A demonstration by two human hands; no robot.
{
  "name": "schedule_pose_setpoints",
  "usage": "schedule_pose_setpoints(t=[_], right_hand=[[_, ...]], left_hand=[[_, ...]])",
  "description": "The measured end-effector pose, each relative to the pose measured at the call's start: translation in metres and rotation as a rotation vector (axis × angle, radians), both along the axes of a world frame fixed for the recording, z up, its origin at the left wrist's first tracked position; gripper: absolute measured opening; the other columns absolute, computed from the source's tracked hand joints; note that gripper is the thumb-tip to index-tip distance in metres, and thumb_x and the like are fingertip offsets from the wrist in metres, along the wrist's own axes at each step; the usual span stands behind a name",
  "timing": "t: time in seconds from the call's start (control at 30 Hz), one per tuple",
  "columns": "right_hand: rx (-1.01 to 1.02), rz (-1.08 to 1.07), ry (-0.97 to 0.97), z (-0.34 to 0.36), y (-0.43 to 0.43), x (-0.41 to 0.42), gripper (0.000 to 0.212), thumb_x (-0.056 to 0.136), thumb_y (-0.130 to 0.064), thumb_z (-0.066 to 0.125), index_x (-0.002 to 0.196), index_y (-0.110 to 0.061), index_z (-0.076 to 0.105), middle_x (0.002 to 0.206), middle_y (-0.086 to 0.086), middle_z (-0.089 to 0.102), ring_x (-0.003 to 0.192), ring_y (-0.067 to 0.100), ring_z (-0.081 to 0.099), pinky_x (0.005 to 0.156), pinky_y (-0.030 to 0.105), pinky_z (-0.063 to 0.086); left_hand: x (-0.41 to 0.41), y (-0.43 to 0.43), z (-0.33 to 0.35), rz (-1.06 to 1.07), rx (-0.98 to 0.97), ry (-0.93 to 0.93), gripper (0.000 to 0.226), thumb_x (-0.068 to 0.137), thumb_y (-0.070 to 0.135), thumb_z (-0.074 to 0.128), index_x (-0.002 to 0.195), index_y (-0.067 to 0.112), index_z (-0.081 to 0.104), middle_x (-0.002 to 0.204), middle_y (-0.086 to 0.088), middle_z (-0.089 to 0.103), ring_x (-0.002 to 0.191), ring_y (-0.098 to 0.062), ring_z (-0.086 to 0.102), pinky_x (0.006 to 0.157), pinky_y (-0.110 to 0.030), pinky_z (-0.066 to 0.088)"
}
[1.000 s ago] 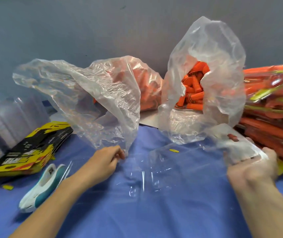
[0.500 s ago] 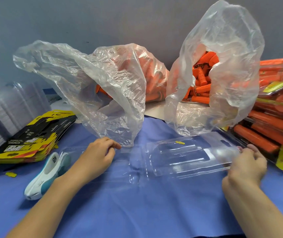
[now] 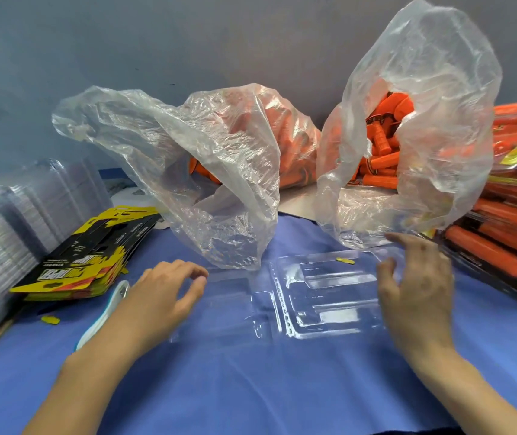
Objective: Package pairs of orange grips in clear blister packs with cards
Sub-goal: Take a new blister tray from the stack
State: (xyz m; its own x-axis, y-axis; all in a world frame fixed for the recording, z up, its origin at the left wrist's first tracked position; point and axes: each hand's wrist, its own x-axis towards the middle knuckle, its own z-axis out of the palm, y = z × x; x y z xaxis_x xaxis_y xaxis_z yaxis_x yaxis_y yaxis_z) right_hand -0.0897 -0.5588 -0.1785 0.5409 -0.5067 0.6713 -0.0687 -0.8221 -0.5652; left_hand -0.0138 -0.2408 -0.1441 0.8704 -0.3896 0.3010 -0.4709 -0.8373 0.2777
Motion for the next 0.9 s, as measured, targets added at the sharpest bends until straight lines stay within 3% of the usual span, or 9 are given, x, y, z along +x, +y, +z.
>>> schedule_pose_setpoints(t=[0.07, 0.2, 0.27, 0.37, 0.47, 0.57, 0.73, 0.9], right_hand=[[-0.173, 0.144, 0.069, 0.002, 0.015, 0.000, 0.034, 0.089, -0.007, 0.055, 0.122, -0.015, 0.063, 0.120, 0.008, 0.061, 0.109, 0.034, 0.055, 0.095, 0.046, 0.040], [-0.277, 0.341, 0.266, 0.004, 0.026, 0.004, 0.031, 0.088, -0.010, 0.062, 0.118, -0.020, 0.065, 0.115, 0.001, 0.064, 0.106, 0.032, 0.058, 0.091, 0.045, 0.044], [-0.225, 0.425, 0.337, 0.008, 0.029, 0.007, 0.027, 0.093, -0.018, 0.057, 0.118, -0.024, 0.064, 0.114, -0.004, 0.062, 0.109, 0.027, 0.056, 0.094, 0.042, 0.042], [-0.220, 0.556, 0.370, 0.012, 0.041, 0.014, 0.027, 0.096, -0.029, 0.053, 0.122, -0.029, 0.061, 0.120, -0.009, 0.060, 0.113, 0.020, 0.053, 0.098, 0.037, 0.038], [-0.324, 0.691, 0.473, 0.008, 0.057, 0.020, 0.033, 0.099, -0.041, 0.047, 0.130, -0.035, 0.055, 0.132, -0.013, 0.053, 0.124, 0.014, 0.046, 0.109, 0.032, 0.028], [-0.381, 0.714, 0.536, 0.002, 0.059, 0.023, 0.034, 0.097, -0.051, 0.045, 0.128, -0.040, 0.055, 0.134, -0.019, 0.049, 0.125, 0.010, 0.042, 0.109, 0.024, 0.019], [-0.391, 0.734, 0.577, 0.002, 0.054, 0.028, 0.036, 0.092, -0.059, 0.051, 0.123, -0.041, 0.060, 0.122, -0.021, 0.055, 0.121, 0.008, 0.041, 0.100, 0.017, 0.021], [-0.380, 0.770, 0.618, 0.005, 0.053, 0.029, 0.035, 0.092, -0.057, 0.054, 0.121, -0.039, 0.061, 0.122, -0.023, 0.056, 0.123, 0.007, 0.041, 0.102, 0.018, 0.025]], left_hand=[[-0.004, 0.000, -0.002, -0.052, 0.069, 0.056, 0.027, 0.094, 0.055, 0.047, 0.107, 0.037, 0.063, 0.109, 0.026, 0.057, 0.105, -0.003, 0.051, 0.084, -0.012, 0.031], [-0.010, -0.010, -0.008, -0.192, 0.072, 0.168, 0.054, 0.081, 0.075, 0.039, 0.112, 0.037, 0.062, 0.125, 0.027, 0.049, 0.118, 0.003, 0.044, 0.102, -0.023, 0.035], [-0.012, -0.020, -0.015, -0.208, 0.076, 0.148, 0.050, 0.086, 0.071, 0.043, 0.118, 0.037, 0.059, 0.135, 0.026, 0.044, 0.125, 0.005, 0.039, 0.102, -0.018, 0.033], [-0.015, -0.044, -0.022, -0.245, 0.069, 0.074, 0.040, 0.094, 0.054, 0.051, 0.126, 0.030, 0.058, 0.142, 0.015, 0.040, 0.132, -0.004, 0.037, 0.107, -0.020, 0.031], [-0.018, -0.062, -0.026, -0.281, 0.087, 0.032, 0.039, 0.097, 0.051, 0.050, 0.128, 0.028, 0.057, 0.132, 0.012, 0.044, 0.125, -0.008, 0.039, 0.105, -0.025, 0.033], [-0.017, -0.061, -0.026, -0.289, 0.101, 0.034, 0.037, 0.099, 0.049, 0.047, 0.130, 0.032, 0.055, 0.122, 0.014, 0.049, 0.113, -0.009, 0.046, 0.099, -0.025, 0.033], [-0.012, -0.042, -0.019, -0.266, 0.203, 0.009, 0.035, 0.098, 0.053, 0.046, 0.130, 0.040, 0.053, 0.121, 0.022, 0.053, 0.115, -0.005, 0.046, 0.105, -0.022, 0.021], [-0.010, -0.022, -0.013, -0.226, 0.143, 0.055, 0.033, 0.093, 0.051, 0.057, 0.123, 0.041, 0.054, 0.109, 0.029, 0.054, 0.112, -0.001, 0.037, 0.103, -0.017, 0.016]])
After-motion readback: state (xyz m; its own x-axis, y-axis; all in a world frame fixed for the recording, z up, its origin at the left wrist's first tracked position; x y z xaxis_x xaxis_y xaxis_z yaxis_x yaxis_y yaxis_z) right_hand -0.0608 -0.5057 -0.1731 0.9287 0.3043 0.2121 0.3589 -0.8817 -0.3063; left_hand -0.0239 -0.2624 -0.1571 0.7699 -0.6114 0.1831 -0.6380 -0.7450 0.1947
